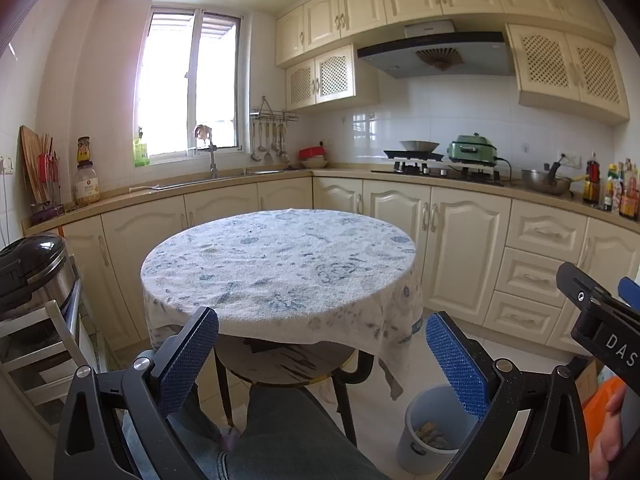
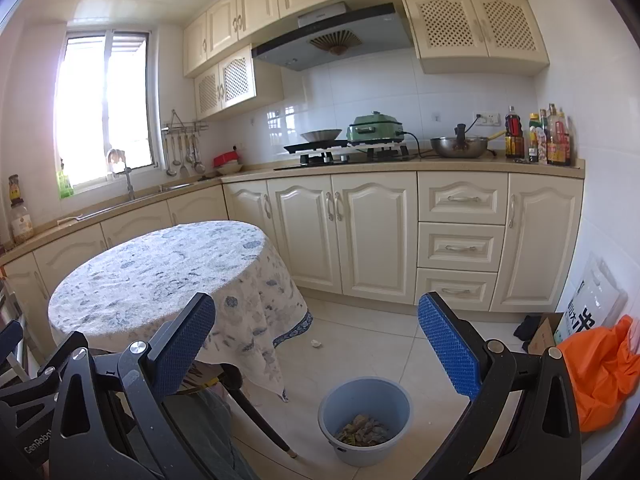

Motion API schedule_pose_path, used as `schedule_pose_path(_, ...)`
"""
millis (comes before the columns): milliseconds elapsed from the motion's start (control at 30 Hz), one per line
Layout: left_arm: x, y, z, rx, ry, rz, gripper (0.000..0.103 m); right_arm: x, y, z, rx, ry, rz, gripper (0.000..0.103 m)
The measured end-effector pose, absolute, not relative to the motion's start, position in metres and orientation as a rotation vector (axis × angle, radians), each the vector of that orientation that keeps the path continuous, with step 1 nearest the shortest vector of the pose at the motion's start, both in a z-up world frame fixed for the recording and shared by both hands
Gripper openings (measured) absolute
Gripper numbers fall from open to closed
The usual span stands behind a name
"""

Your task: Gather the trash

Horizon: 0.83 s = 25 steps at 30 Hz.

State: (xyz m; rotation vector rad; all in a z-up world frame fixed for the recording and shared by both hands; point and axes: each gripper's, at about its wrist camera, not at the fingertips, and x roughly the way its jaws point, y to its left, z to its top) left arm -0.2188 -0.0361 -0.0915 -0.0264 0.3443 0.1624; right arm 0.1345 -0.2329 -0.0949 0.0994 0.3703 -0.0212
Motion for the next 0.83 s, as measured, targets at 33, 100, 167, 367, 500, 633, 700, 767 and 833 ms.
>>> schedule_pose_path(33,-0.2189,-0.0361,-0.0915,-0.026,0.344,0.163,0.102,0.1343,-0.2331,-0.0951,0.098,0.371,-0.020,0.103)
schedule_pose_path(100,-0.2187,-0.0359,-0.0915,-0.027,0.345,0.162,0.102,0.1337,-0.2343,-0.0955,0.098,0.371,-0.014,0.103)
schedule_pose_path(167,-0.2197,-0.0362,-0.0910,-0.028,0.347,0.161,0.102,0.1322,-0.2354,-0.0956,0.098,0.368,-0.008,0.103)
schedule_pose_path(367,-0.2213,-0.0366,-0.0895,-0.030,0.347,0.162,0.102,0.1325,-0.2349,-0.0955,0.087,0.369,-0.006,0.103)
schedule_pose_path(500,-0.2224,-0.0382,-0.0887,-0.032,0.349,0.163,0.102,0.1326,-0.2348,-0.0955,0.089,0.369,-0.006,0.103)
schedule_pose_path(633,-0.2229,-0.0382,-0.0887,-0.031,0.349,0.166,0.102,0.1329,-0.2347,-0.0961,0.089,0.372,-0.009,0.103)
schedule_pose_path(700,-0.2234,-0.0382,-0.0887,-0.033,0.351,0.165,0.102,0.1340,-0.2352,-0.0966,0.090,0.374,-0.011,0.103)
schedule_pose_path(767,-0.2229,-0.0380,-0.0880,-0.034,0.354,0.165,0.102,0.1344,-0.2354,-0.0971,0.091,0.377,-0.012,0.103)
schedule_pose_path(833,-0.2224,-0.0380,-0.0877,-0.034,0.355,0.166,0.102,0.1339,-0.2356,-0.0978,0.091,0.378,-0.013,0.103)
